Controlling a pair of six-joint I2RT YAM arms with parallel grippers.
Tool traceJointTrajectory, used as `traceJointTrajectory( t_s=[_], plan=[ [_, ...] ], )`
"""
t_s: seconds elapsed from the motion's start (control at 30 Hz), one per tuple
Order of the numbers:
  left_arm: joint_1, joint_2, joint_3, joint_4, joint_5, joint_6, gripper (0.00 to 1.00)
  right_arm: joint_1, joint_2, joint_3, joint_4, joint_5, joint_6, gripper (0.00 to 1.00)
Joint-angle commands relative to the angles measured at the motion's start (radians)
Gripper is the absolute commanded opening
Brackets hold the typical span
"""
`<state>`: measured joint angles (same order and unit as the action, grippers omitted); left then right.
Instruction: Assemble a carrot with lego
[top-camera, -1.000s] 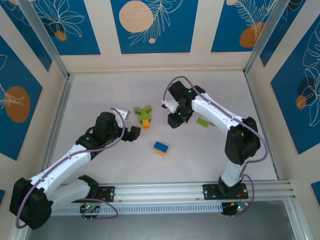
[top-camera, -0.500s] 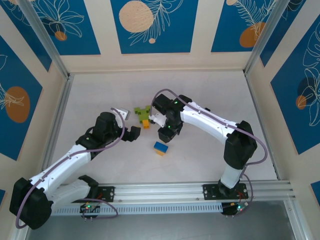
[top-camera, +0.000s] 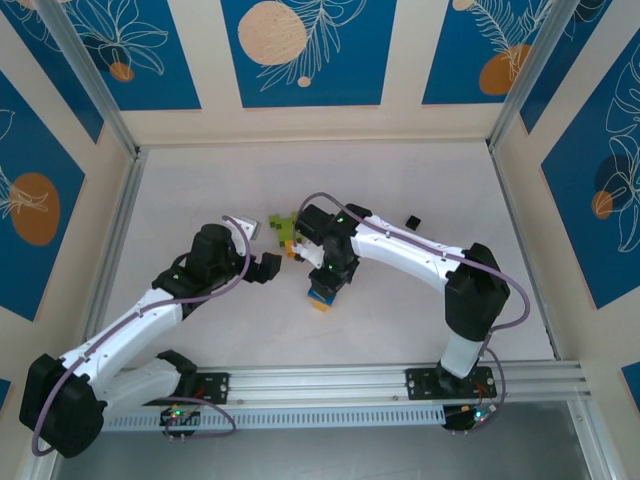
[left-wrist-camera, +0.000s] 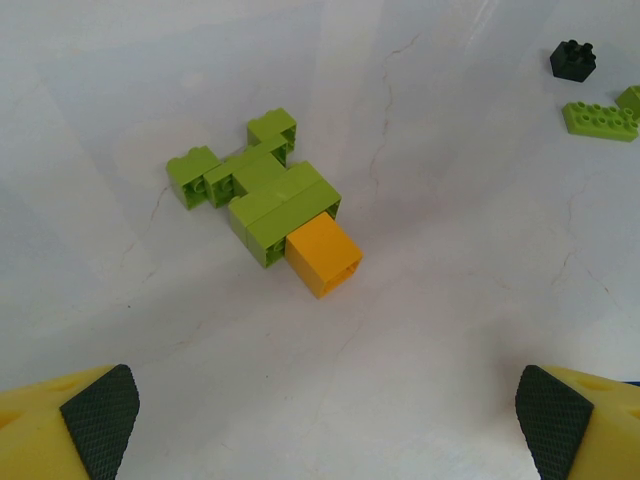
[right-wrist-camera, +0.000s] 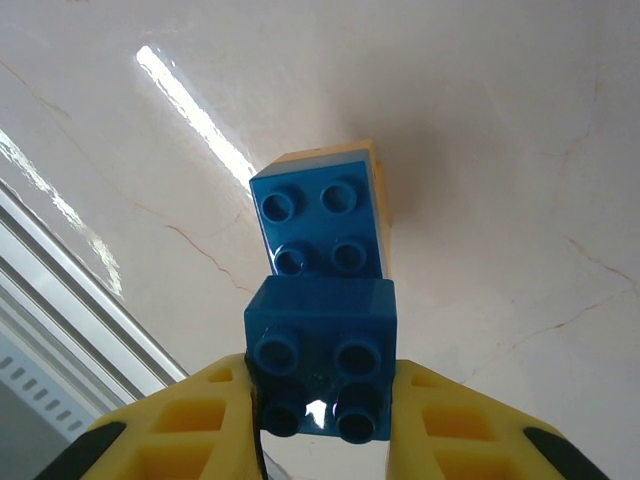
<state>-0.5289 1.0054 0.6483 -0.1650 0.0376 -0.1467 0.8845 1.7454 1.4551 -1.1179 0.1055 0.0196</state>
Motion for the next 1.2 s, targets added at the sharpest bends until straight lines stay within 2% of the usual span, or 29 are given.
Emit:
traceJointTrajectory(
  t_s=[0.0, 0.27, 0.6, 1.17],
  plan=[
    [-0.009, -0.004, 0.025, -0.008, 0.021, 0.017, 0.99, 0.013, 0.011, -0.016, 0.018, -0.004, 0.030, 0.28],
    [-0.009, 0.000, 0.025, -0.010, 0.019, 0.019, 0.99, 0.013, 0.027, -0.047, 0.066, -0.019, 0.029, 0.28],
    [-0.010, 0.001, 0.025, -0.007, 0.022, 0.019, 0.99, 0.012, 0.043, -0.053, 0.044, -0.001, 0.008, 0.28],
    [-0.010, -0.001, 0.025, -0.011, 0.027, 0.019, 0.99, -0.032, 0.048, -0.056, 0.006, -0.042, -0.118, 0.27]
  ],
)
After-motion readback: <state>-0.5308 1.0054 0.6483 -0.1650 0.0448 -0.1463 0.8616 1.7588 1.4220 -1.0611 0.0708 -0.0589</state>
